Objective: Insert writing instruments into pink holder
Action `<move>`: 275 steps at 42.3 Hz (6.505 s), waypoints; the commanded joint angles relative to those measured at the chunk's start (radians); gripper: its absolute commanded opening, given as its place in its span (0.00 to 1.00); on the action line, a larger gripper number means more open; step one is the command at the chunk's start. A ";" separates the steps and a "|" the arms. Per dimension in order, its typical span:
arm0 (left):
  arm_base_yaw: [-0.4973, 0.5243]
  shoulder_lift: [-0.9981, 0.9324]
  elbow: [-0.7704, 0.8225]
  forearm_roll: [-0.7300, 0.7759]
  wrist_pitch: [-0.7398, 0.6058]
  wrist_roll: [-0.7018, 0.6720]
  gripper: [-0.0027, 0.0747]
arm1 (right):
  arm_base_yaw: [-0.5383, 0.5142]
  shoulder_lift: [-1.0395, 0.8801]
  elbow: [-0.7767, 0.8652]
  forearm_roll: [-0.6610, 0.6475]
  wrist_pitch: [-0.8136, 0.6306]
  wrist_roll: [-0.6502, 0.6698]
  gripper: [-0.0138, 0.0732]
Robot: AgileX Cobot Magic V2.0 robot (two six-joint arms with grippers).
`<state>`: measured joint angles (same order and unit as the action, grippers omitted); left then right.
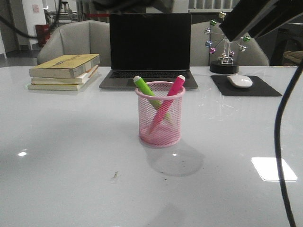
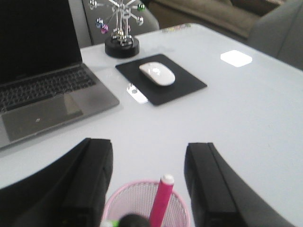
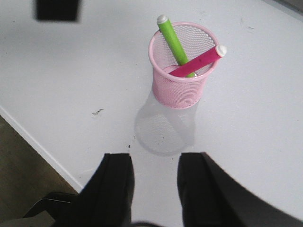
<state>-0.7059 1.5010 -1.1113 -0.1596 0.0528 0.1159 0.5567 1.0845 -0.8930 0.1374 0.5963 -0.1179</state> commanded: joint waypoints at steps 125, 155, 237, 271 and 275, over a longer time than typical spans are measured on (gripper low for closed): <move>0.548 -1.441 1.035 0.120 -0.053 0.012 0.16 | -0.002 -0.531 0.252 -0.198 0.228 0.196 0.24; 0.626 -1.525 1.121 0.073 -0.104 0.012 0.16 | -0.002 -0.531 0.252 -0.198 0.229 0.196 0.24; 0.626 -1.525 1.121 0.073 -0.104 0.012 0.16 | -0.524 -1.114 0.917 -0.149 -0.624 0.184 0.24; 0.626 -1.525 1.121 0.073 -0.104 0.012 0.16 | -0.525 -1.114 0.917 -0.098 -0.628 0.111 0.24; 0.626 -1.525 1.121 0.073 -0.104 0.012 0.16 | -0.525 -1.114 0.917 -0.102 -0.625 0.111 0.24</move>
<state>-0.0793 -0.0039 0.0051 -0.0783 0.0402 0.1264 0.0364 -0.0113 0.0277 0.0494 0.0637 0.0091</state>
